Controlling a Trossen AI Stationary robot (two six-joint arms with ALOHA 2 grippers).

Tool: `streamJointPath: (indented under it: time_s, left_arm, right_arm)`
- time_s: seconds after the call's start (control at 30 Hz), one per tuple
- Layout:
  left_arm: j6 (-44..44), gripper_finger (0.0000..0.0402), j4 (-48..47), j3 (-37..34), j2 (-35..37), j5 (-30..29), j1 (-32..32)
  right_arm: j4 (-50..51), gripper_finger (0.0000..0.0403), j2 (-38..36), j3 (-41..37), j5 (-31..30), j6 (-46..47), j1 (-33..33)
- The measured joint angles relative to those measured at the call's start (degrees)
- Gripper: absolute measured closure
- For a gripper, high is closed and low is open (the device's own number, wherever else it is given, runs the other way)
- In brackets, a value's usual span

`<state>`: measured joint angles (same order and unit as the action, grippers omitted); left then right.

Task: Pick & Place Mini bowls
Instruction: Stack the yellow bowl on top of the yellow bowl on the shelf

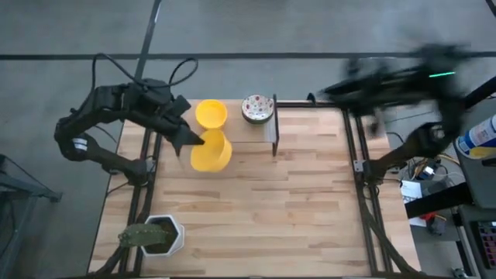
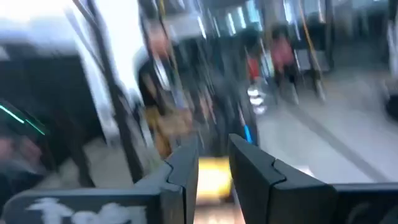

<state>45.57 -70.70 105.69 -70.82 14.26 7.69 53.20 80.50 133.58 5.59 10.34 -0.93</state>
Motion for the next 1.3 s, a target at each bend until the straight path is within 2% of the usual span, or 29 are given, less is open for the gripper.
streamJointPath:
  time_s: [0.13,0.23,0.33,0.43,0.6,0.7,1.03,1.3]
  left_arm:
    - [-2.01,0.0401,-6.86,-0.02,-0.99,0.02,-0.03]
    - [-3.79,0.0401,-11.78,-0.02,-1.88,-0.32,-0.06]
    - [-3.41,0.0401,-13.53,-0.09,-2.67,-1.68,-0.13]
    - [-2.97,0.0401,-15.29,-0.09,-3.37,-2.97,-0.15]
    - [-2.89,0.0401,-19.55,-0.17,-5.30,-11.26,0.88]
    - [-2.99,0.0401,-19.10,-0.18,-6.61,-14.01,4.02]
    - [-11.56,0.0401,-18.96,-0.13,-11.99,-15.06,20.02]
    - [-17.56,0.0401,-18.25,1.89,-17.25,-15.47,28.56]
  right_arm:
    - [-0.71,0.0315,-1.15,1.02,1.13,1.08,0.02]
    - [1.04,0.0315,2.21,0.12,1.78,1.54,0.30]
    - [2.92,0.0318,6.00,-0.68,2.20,1.74,0.38]
    - [2.86,0.0325,4.54,0.20,2.37,1.72,0.35]
    - [6.65,0.0333,6.27,0.26,2.60,1.72,0.93]
    - [7.58,0.0335,9.44,-0.63,2.36,2.69,1.69]
    - [10.67,0.0335,14.09,-0.56,2.31,4.16,3.79]
    - [11.16,0.0335,17.67,-0.46,2.40,4.25,6.73]
